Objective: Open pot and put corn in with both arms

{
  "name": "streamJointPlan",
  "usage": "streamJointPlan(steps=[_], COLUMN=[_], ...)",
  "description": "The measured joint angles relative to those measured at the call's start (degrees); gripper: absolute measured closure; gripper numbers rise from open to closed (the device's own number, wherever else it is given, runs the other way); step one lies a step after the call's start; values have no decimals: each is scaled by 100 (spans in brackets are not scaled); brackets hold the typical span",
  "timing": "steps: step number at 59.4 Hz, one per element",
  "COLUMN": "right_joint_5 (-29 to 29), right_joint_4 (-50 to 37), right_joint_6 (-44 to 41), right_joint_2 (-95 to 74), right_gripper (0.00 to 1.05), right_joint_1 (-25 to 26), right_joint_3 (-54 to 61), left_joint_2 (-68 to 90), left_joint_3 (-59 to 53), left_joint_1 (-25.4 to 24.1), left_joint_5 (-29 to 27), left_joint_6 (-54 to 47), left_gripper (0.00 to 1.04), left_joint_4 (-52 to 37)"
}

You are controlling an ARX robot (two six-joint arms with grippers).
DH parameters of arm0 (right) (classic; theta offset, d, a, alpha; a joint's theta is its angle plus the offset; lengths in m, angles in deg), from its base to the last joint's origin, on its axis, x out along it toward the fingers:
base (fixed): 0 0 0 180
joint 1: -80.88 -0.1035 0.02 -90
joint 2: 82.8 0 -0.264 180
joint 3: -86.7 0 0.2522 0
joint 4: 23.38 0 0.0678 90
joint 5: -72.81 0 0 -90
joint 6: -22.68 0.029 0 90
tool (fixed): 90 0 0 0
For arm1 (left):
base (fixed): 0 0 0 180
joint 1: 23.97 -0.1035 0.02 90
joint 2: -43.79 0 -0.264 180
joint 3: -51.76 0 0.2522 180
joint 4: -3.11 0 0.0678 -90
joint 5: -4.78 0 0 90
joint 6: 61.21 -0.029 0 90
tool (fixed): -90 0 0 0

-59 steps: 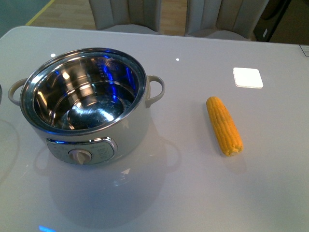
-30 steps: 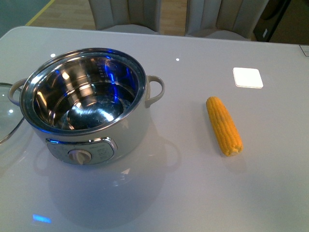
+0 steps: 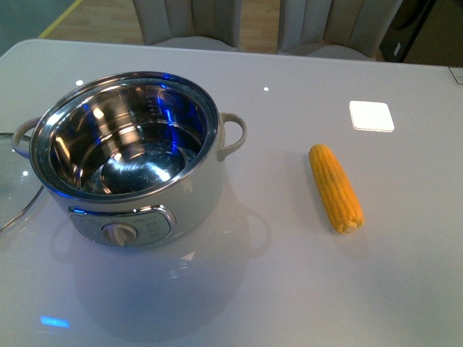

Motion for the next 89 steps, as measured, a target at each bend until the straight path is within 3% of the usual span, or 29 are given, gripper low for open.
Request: streamJointPlan(steps=[24, 46, 89], right_joint_5=[0, 0, -2], right_joint_4=[0, 0, 0], right_joint_6=[0, 0, 0], right_joint_2=[0, 0, 0], right_gripper=[9, 9, 9], right_joint_1=[0, 0, 0], right_joint_3=[0, 0, 0], left_joint_2=[227, -94, -3727], left_joint_3=[81, -149, -2892], left_joint_1=[2, 4, -251], left_joint_5=[-74, -240, -125], left_joint_6=[-48, -212, 280], left_gripper=[64, 5, 7], left_joint_4=[-332, -350, -962])
